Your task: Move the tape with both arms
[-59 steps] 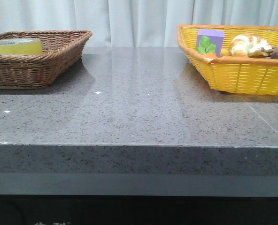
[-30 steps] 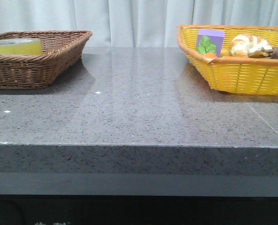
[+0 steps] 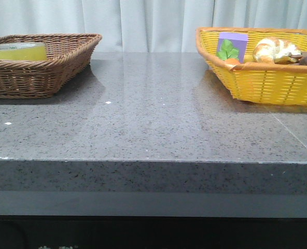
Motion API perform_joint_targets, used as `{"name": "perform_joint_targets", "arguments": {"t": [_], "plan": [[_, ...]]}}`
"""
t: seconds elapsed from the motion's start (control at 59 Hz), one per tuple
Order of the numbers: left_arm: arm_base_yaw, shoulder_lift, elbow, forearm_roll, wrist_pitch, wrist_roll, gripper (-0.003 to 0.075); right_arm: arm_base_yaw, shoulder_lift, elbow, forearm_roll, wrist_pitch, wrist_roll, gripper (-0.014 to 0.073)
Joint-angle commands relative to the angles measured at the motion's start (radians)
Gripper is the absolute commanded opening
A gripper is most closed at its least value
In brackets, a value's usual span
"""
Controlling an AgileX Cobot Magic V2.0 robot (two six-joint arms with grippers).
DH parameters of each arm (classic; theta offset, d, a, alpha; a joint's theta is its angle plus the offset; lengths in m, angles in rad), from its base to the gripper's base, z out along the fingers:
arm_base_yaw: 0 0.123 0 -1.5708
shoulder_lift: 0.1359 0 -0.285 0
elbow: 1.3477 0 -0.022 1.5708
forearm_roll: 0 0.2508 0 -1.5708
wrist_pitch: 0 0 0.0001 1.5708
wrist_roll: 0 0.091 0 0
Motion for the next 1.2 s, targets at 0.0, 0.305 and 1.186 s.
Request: {"name": "perform_joint_targets", "arguments": {"t": [0.0, 0.305, 1.186], "plan": [[0.001, -0.019, 0.006, -0.007, -0.084, -0.010, -0.0020, -0.005, 0.000, -0.024, -0.009, -0.069, 0.000, -0.0116], [0.001, -0.019, 0.006, -0.007, -0.084, -0.010, -0.0020, -0.039, -0.034, 0.000, -0.008, -0.087, 0.000, -0.0116], [0.001, -0.019, 0.006, -0.007, -0.084, -0.010, -0.0020, -0.563, -0.659, 0.818, 0.011, -0.753, 0.000, -0.0116]]}}
